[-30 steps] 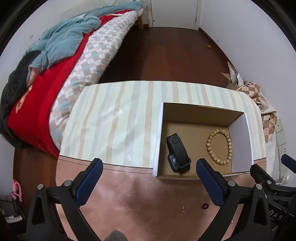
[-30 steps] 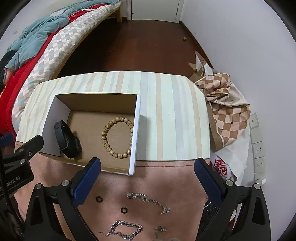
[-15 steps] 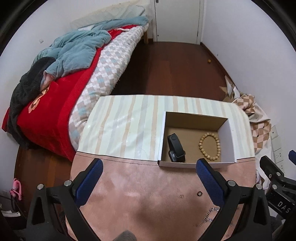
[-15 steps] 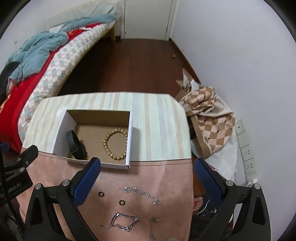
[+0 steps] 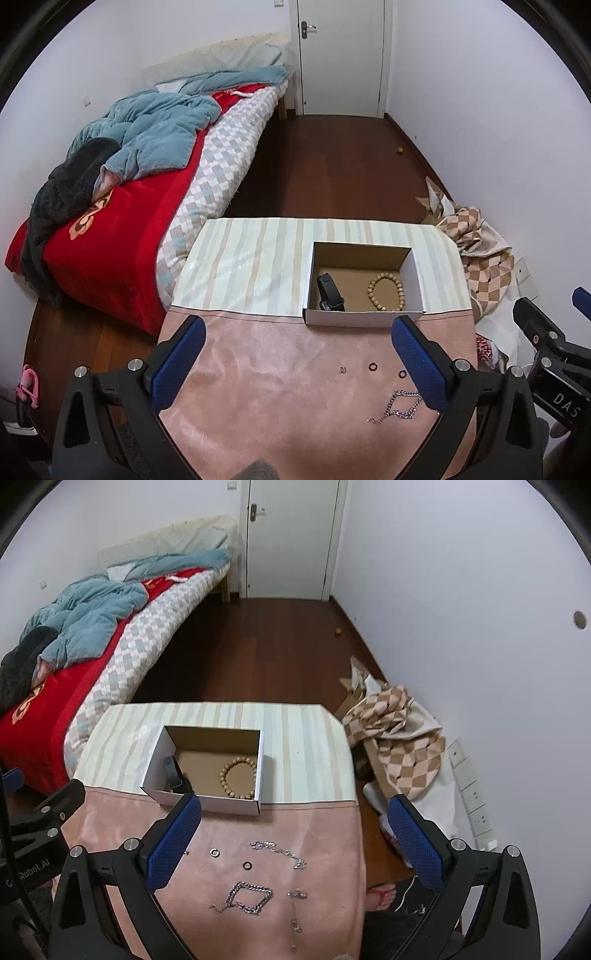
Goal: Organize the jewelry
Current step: 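Withdraw the right tool from the box toward the silver chain bracelet, then grasp the silver chain bracelet with the right tool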
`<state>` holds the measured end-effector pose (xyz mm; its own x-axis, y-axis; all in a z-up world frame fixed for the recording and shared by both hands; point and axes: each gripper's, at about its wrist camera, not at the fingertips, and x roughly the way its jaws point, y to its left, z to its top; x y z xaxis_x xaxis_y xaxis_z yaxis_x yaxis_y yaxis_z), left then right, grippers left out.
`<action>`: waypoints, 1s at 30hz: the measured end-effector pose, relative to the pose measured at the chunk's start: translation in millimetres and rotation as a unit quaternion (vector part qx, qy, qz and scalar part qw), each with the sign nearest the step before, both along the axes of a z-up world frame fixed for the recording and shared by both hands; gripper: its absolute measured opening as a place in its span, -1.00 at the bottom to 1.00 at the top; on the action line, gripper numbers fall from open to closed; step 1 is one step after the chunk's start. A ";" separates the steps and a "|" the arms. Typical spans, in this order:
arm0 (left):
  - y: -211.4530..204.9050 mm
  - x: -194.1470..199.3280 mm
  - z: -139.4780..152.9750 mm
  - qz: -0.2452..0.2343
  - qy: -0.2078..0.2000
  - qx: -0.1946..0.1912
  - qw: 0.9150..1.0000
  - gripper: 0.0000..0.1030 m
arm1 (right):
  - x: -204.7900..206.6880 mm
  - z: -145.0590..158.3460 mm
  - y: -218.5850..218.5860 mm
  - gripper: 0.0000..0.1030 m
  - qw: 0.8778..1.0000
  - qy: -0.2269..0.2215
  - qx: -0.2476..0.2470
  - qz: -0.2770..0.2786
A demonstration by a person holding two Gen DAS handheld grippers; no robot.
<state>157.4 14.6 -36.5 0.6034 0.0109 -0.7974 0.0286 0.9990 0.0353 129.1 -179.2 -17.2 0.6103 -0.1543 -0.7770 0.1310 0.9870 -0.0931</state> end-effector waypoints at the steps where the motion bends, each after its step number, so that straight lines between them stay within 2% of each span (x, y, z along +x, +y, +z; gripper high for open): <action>1: 0.2 -3.1 3.8 0.001 -0.004 0.000 1.000 1.00 | -3.6 3.6 0.6 0.98 1.000 -0.003 0.002 0.000; 7: 3.6 -16.2 14.0 0.008 -0.023 -0.003 1.000 1.00 | -23.4 21.1 -0.6 0.98 1.000 -0.017 0.026 0.002; 11: 7.0 -21.7 -2.8 0.021 -0.025 0.000 0.999 1.00 | -30.1 6.5 -8.9 0.98 0.999 -0.001 0.048 -0.004; 14: 10.2 -22.1 -32.4 0.031 -0.001 0.008 0.999 1.00 | -33.0 -32.1 -20.7 0.98 0.997 0.037 0.073 -0.010; 15: 12.1 -21.6 -50.6 0.036 0.016 0.011 0.999 1.00 | -31.9 -47.2 -22.8 0.98 0.995 0.053 0.078 -0.013; 18: 13.5 -20.4 -96.1 0.047 0.061 0.036 0.996 1.00 | -34.0 -106.6 -34.0 0.92 0.988 0.108 0.112 -0.022; 20: 13.1 -20.0 -120.6 0.052 0.086 0.050 0.994 1.00 | -33.7 -142.1 -38.4 0.60 0.981 0.133 0.138 -0.021; 23: 13.4 -18.4 -154.8 0.057 0.121 0.064 0.989 1.00 | -33.1 -191.5 -38.2 0.25 0.973 0.169 0.159 -0.020; 26: 14.3 -17.0 -173.1 0.058 0.140 0.073 0.986 1.00 | -34.0 -225.7 -33.5 0.09 0.966 0.191 0.174 -0.018; 30: 16.9 -11.9 -185.6 0.061 0.153 0.073 0.984 1.00 | -33.8 -244.7 -23.1 0.06 0.964 0.205 0.169 -0.013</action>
<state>145.5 31.5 -222.0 0.3220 0.1951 -0.9264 -0.0589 0.9808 0.1860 95.3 -202.3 -261.9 0.2397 0.1385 -0.9609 0.1772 0.9669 0.1836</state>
